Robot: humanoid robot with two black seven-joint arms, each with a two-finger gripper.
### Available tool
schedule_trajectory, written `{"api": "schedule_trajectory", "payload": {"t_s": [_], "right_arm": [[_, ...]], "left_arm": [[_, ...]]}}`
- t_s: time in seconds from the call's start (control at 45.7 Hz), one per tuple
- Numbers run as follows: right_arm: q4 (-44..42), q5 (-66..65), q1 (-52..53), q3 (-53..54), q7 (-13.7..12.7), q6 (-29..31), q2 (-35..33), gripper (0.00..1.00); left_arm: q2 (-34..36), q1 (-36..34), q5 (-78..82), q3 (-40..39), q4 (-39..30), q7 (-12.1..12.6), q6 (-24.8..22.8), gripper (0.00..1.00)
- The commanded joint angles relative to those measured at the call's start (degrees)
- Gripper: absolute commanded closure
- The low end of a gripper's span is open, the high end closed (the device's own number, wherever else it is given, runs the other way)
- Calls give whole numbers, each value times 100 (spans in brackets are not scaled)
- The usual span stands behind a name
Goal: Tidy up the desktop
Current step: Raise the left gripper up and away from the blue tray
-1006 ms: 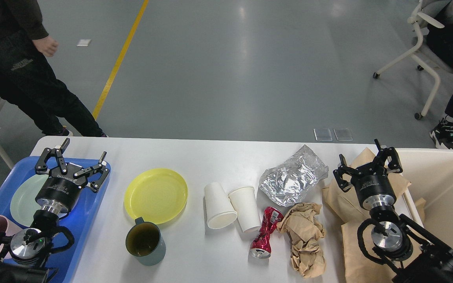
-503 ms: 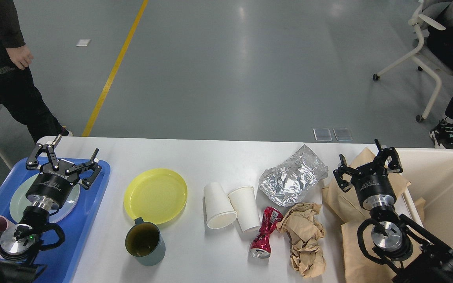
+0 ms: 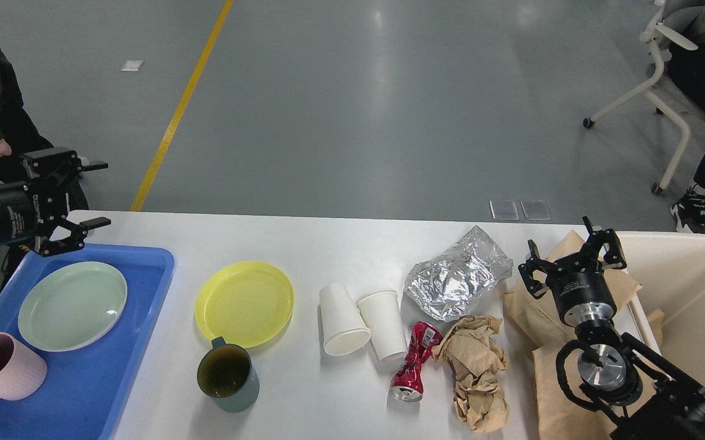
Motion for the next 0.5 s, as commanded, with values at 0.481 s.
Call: {"api": "schedule_trajectory", "payload": {"t_s": [0.481], "right_arm": [[1, -1, -8, 0, 7, 1, 0, 0]], "left_arm": [[-3165, -5777, -34, 7461, -2030, 89, -25, 3]]}}
